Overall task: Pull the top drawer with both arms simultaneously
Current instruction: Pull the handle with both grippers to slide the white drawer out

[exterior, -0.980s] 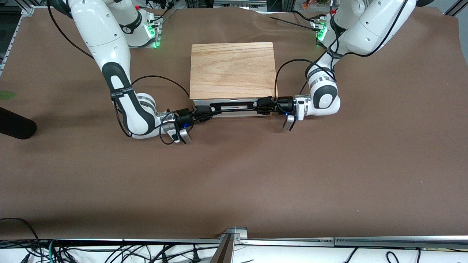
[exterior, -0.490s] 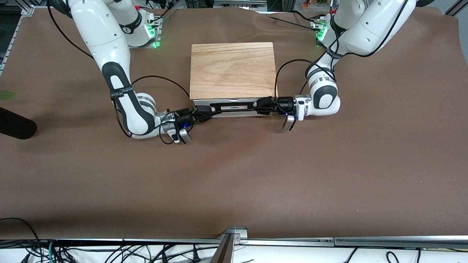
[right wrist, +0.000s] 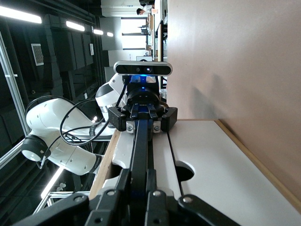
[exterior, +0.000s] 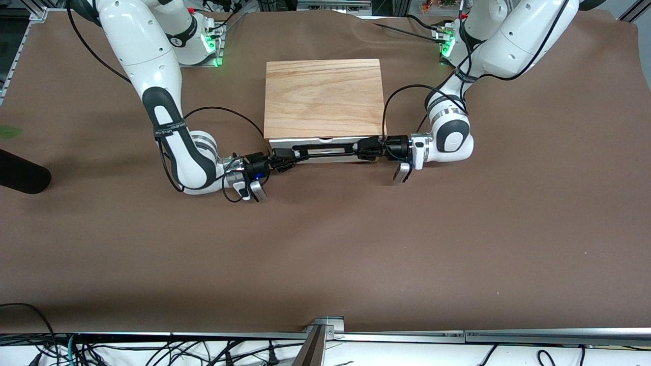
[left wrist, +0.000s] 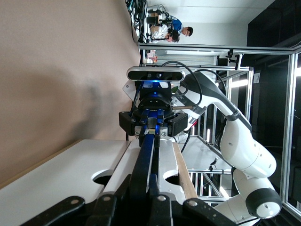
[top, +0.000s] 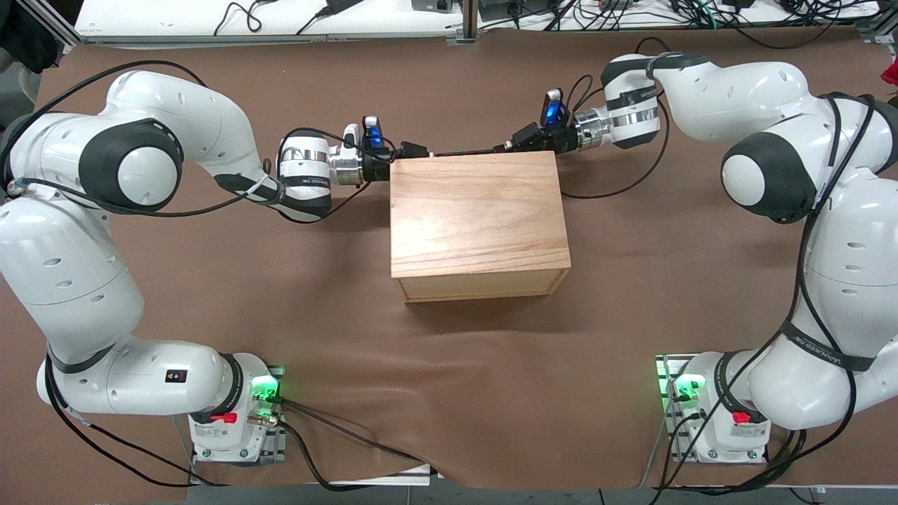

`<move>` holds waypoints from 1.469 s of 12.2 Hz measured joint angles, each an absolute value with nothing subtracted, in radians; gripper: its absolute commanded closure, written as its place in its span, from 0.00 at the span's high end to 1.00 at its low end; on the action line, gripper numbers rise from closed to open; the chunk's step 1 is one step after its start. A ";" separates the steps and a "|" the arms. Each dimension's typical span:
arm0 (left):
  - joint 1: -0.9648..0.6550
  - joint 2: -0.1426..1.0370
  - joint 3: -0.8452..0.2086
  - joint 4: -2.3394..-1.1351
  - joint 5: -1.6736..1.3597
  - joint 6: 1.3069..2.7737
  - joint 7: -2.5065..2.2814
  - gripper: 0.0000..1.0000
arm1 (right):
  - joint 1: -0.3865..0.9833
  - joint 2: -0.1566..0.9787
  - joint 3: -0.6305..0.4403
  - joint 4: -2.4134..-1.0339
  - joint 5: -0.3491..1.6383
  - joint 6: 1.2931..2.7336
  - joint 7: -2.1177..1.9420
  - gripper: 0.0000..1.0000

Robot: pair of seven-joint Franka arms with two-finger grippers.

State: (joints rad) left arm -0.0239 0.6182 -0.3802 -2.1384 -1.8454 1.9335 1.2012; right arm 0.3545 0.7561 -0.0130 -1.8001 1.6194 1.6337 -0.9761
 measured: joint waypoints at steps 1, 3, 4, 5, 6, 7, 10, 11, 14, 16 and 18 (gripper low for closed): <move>-0.024 0.623 -0.377 -2.126 -1.836 1.934 1.186 0.00 | 0.354 0.760 -0.014 -1.789 1.618 1.638 -0.969 0.14; -0.025 0.633 -0.371 -2.098 -1.814 1.936 1.151 0.00 | 0.352 0.769 -0.015 -1.762 1.614 1.641 -0.955 0.14; -0.026 0.639 -0.369 -2.086 -1.810 1.939 1.144 0.00 | 0.350 0.777 -0.015 -1.748 1.614 1.643 -0.950 0.14; -0.026 0.646 -0.366 -2.073 -1.804 1.939 1.136 0.00 | 0.349 0.785 -0.015 -1.732 1.612 1.643 -0.941 0.14; -0.026 0.652 -0.364 -2.060 -1.794 1.939 1.123 0.00 | 0.347 0.794 -0.015 -1.717 1.610 1.643 -0.933 0.14; -0.026 0.658 -0.361 -2.046 -1.780 1.939 1.104 0.00 | 0.346 0.801 -0.015 -1.704 1.610 1.643 -0.926 0.14; -0.028 0.678 -0.353 -2.008 -1.760 1.942 1.064 0.00 | 0.341 0.833 -0.015 -1.656 1.612 1.641 -0.909 0.13; -0.028 0.683 -0.352 -1.999 -1.750 1.944 1.047 0.00 | 0.340 0.846 -0.015 -1.641 1.611 1.635 -0.905 0.13; -0.031 0.702 -0.343 -1.958 -1.726 1.946 1.004 0.00 | 0.336 0.865 -0.015 -1.604 1.612 1.643 -0.879 0.13; -0.032 0.717 -0.339 -1.930 -1.715 1.947 0.983 0.00 | 0.335 0.876 -0.015 -1.578 1.612 1.656 -0.862 0.13; -0.032 0.730 -0.336 -1.905 -1.701 1.948 0.954 0.00 | 0.335 0.886 -0.015 -1.556 1.612 1.666 -0.855 0.13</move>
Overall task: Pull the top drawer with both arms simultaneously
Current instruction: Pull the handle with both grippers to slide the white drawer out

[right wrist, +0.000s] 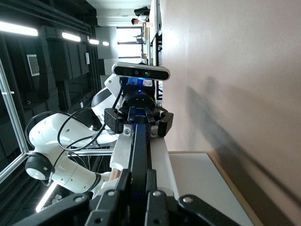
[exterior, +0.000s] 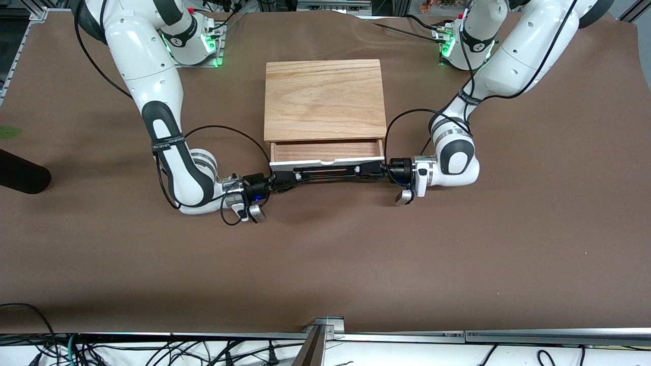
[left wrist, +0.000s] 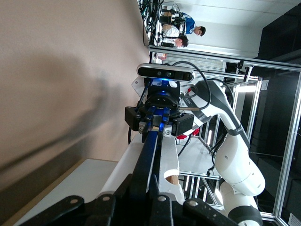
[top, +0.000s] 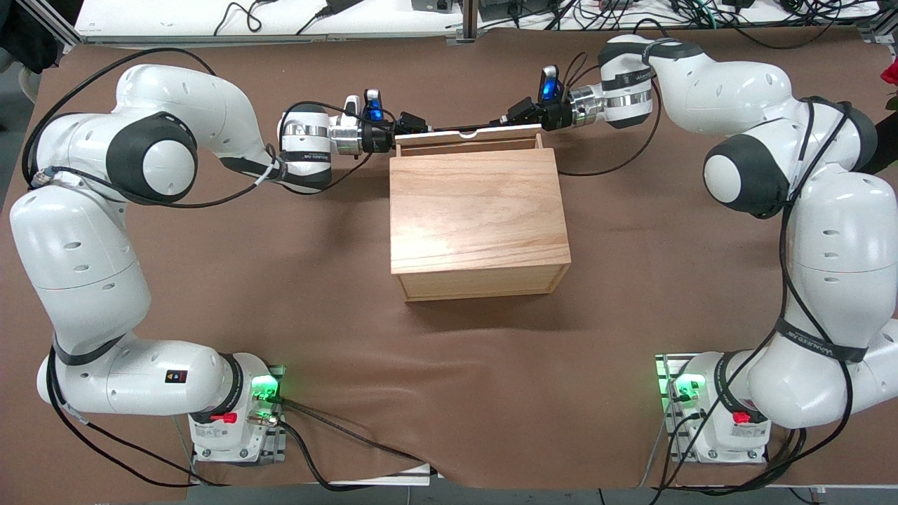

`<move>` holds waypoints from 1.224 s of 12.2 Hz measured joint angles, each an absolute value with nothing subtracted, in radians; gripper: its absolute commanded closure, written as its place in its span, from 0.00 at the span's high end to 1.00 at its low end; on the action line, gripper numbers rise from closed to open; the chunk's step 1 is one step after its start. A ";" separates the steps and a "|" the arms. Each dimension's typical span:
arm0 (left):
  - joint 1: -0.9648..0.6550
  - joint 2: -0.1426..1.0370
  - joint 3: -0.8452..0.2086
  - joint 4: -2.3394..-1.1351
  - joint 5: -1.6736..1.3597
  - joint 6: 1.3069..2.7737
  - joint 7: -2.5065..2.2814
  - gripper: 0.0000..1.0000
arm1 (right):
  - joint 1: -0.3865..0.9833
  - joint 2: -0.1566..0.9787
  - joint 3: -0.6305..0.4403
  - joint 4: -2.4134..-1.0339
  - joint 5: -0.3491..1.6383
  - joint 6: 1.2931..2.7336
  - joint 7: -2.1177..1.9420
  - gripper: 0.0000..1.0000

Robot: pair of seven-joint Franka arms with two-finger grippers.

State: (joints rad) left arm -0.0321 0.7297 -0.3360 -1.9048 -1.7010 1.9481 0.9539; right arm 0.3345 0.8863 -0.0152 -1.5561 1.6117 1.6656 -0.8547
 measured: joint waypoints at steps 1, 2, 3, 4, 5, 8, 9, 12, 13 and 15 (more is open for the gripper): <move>-0.032 0.733 -0.335 -1.897 -1.696 1.951 0.942 0.00 | 0.334 0.892 -0.015 -1.546 1.612 1.667 -0.849 0.13; -0.033 0.734 -0.335 -1.892 -1.694 1.956 0.930 0.00 | 0.334 0.898 -0.015 -1.535 1.612 1.668 -0.836 0.13; -0.033 0.735 -0.334 -1.887 -1.692 1.960 0.921 0.00 | 0.333 0.902 -0.015 -1.528 1.612 1.669 -0.828 0.13; -0.033 0.737 -0.334 -1.883 -1.687 1.962 0.913 0.00 | 0.333 0.903 -0.015 -1.526 1.612 1.671 -0.823 0.13; -0.033 0.739 -0.334 -1.879 -1.683 1.962 0.907 0.00 | 0.333 0.904 -0.015 -1.523 1.612 1.673 -0.819 0.13; -0.034 0.742 -0.333 -1.873 -1.678 1.966 0.889 0.00 | 0.333 0.908 -0.015 -1.516 1.611 1.676 -0.812 0.13; -0.033 0.742 -0.333 -1.871 -1.673 1.966 0.888 0.00 | 0.333 0.909 -0.015 -1.515 1.611 1.676 -0.811 0.13; -0.033 0.742 -0.333 -1.866 -1.660 1.967 0.878 0.00 | 0.333 0.909 -0.014 -1.515 1.611 1.676 -0.811 0.13; -0.033 0.741 -0.333 -1.866 -1.659 1.967 0.878 0.00 | 0.333 0.909 -0.014 -1.515 1.611 1.676 -0.811 0.13; -0.034 0.740 -0.333 -1.866 -1.655 1.969 0.878 0.00 | 0.333 0.909 -0.014 -1.515 1.611 1.676 -0.811 0.13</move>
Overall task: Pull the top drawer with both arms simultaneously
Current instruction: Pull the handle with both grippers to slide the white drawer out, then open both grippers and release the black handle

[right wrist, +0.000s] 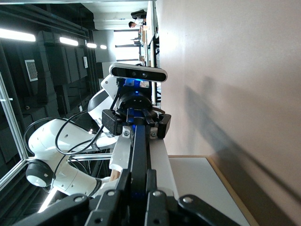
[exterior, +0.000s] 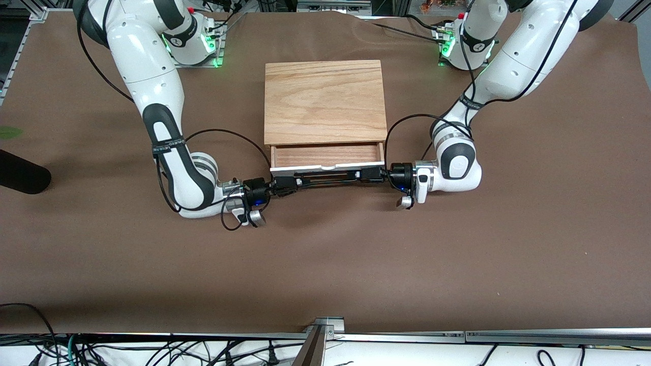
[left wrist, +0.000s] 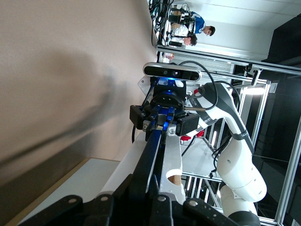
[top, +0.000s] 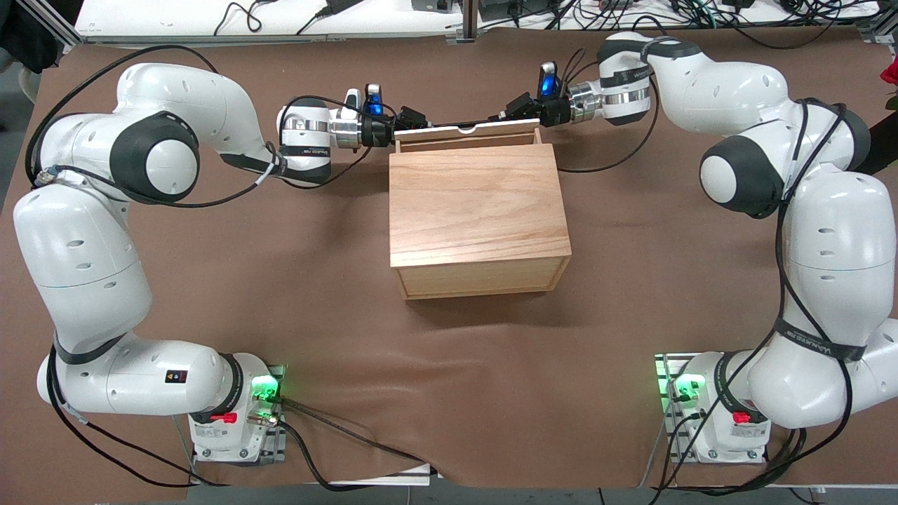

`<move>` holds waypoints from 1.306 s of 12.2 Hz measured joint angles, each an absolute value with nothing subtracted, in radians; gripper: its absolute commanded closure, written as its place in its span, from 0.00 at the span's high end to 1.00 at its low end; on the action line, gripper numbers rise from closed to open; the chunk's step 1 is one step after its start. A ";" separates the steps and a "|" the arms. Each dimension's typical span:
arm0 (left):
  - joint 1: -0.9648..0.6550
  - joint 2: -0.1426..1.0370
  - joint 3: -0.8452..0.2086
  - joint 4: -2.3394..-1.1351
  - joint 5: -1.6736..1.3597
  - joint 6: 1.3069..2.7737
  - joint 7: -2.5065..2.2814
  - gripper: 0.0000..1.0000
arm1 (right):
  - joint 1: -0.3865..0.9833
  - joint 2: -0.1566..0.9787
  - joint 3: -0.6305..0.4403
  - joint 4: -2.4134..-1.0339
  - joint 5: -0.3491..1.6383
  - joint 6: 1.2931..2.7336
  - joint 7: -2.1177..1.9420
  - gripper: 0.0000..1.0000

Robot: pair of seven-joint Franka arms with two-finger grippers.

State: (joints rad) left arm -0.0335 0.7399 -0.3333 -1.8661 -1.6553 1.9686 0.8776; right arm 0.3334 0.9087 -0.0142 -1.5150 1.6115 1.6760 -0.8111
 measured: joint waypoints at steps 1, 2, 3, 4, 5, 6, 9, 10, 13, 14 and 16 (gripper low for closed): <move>-0.034 0.739 -0.333 -1.866 -1.653 1.970 0.878 0.00 | 0.333 0.909 -0.014 -1.515 1.612 1.676 -0.811 0.13; -0.034 0.737 -0.333 -1.867 -1.652 1.972 0.878 0.00 | 0.333 0.909 -0.014 -1.515 1.612 1.676 -0.811 0.13; -0.035 0.736 -0.333 -1.867 -1.651 1.974 0.878 0.00 | 0.333 0.909 -0.014 -1.515 1.612 1.676 -0.810 0.13; -0.035 0.735 -0.333 -1.868 -1.651 1.976 0.878 0.00 | 0.333 0.909 -0.014 -1.515 1.612 1.675 -0.809 0.13; -0.035 0.733 -0.333 -1.869 -1.650 1.978 0.878 0.07 | 0.333 0.909 -0.014 -1.515 1.612 1.675 -0.810 0.13; -0.036 0.732 -0.333 -1.870 -1.650 1.979 0.878 0.27 | 0.333 0.910 -0.014 -1.515 1.612 1.673 -0.810 0.13; -0.036 0.727 -0.333 -1.872 -1.650 1.980 0.874 0.70 | 0.330 0.919 -0.012 -1.515 1.616 1.669 -0.815 0.13; -0.027 0.717 -0.332 -1.879 -1.650 1.975 0.870 1.00 | 0.327 0.923 -0.011 -1.512 1.625 1.670 -0.815 0.13; -0.010 0.684 -0.332 -1.898 -1.650 1.963 0.863 1.00 | 0.324 0.932 -0.008 -1.503 1.628 1.671 -0.815 0.13; -0.006 0.674 -0.332 -1.903 -1.650 1.960 0.860 1.00 | 0.323 0.934 -0.007 -1.501 1.629 1.672 -0.813 0.13; 0.000 0.661 -0.332 -1.908 -1.650 1.955 0.852 1.00 | 0.322 0.935 -0.006 -1.500 1.630 1.676 -0.810 0.13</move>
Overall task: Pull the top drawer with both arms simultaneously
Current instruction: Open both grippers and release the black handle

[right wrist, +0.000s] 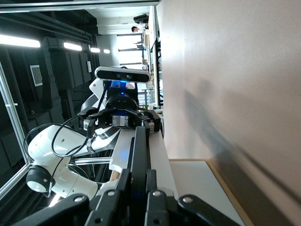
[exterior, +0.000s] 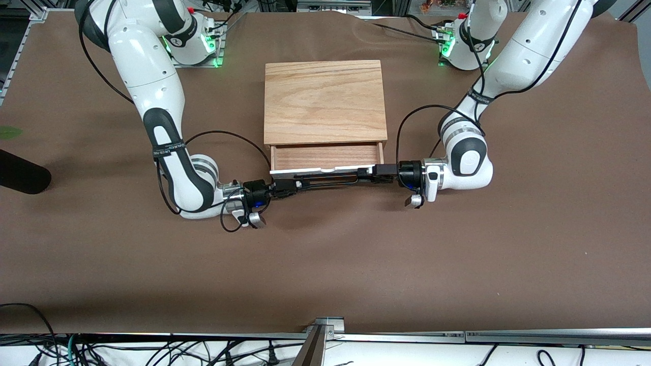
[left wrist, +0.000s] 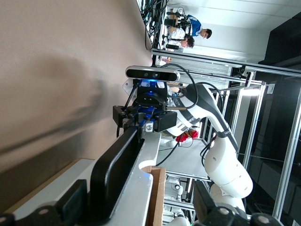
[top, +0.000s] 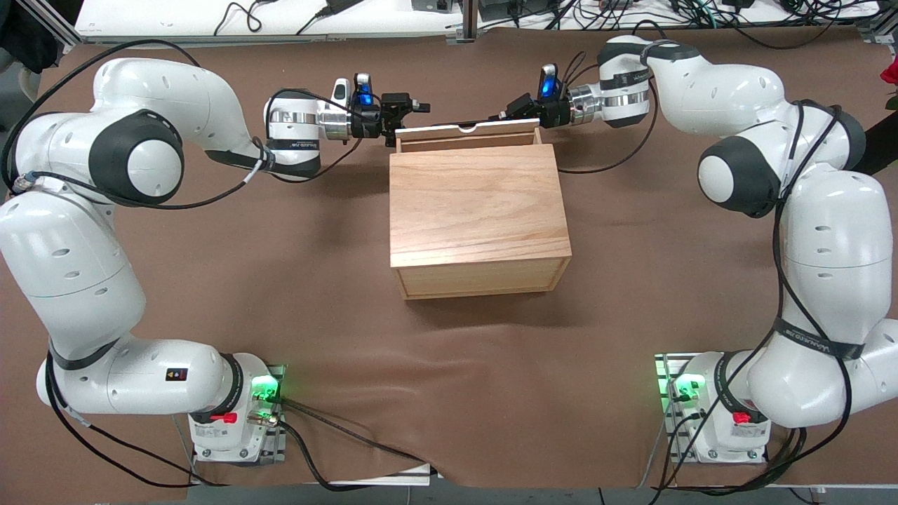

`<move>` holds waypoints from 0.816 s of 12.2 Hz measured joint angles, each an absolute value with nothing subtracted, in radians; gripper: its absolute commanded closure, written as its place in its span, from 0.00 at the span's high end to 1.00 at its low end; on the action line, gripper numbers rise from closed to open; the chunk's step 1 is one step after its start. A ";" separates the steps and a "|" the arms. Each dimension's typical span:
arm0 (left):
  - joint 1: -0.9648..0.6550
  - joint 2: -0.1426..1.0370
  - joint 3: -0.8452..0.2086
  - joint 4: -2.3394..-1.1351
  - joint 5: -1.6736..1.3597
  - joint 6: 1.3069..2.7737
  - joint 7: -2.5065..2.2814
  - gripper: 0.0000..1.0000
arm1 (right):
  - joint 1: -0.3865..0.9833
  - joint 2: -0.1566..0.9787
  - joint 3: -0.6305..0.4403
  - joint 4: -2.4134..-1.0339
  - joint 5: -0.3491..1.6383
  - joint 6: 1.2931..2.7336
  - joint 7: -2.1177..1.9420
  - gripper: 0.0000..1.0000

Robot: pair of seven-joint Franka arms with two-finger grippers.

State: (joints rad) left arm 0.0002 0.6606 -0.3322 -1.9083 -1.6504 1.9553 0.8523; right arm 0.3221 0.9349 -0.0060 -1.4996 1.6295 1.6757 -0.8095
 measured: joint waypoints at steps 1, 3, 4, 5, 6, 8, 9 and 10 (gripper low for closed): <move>0.004 0.654 -0.331 -1.910 -1.650 1.955 0.852 1.00 | 0.321 0.935 -0.006 -1.497 1.632 1.678 -0.809 0.15; 0.024 0.622 -0.331 -1.913 -1.623 1.953 0.835 1.00 | 0.317 0.939 -0.006 -1.488 1.634 1.687 -0.809 0.56; 0.041 0.594 -0.331 -1.916 -1.568 1.943 0.796 1.00 | 0.311 0.940 -0.008 -1.478 1.653 1.723 -0.800 0.70; 0.059 0.558 -0.331 -1.919 -1.514 1.939 0.751 1.00 | 0.299 0.948 -0.016 -1.462 1.655 1.767 -0.789 0.93; 0.079 0.516 -0.331 -1.921 -1.450 1.938 0.706 1.00 | 0.285 0.960 -0.019 -1.450 1.655 1.776 -0.785 1.00; 0.121 0.426 -0.330 -1.934 -1.314 1.938 0.607 1.00 | 0.274 0.974 -0.022 -1.438 1.654 1.777 -0.785 1.00; 0.142 0.380 -0.329 -1.942 -1.236 1.937 0.554 1.00 | 0.276 0.976 -0.033 -1.435 1.648 1.782 -0.785 1.00; 0.163 0.336 -0.328 -1.948 -1.149 1.937 0.497 1.00 | 0.280 0.976 -0.059 -1.431 1.630 1.785 -0.785 1.00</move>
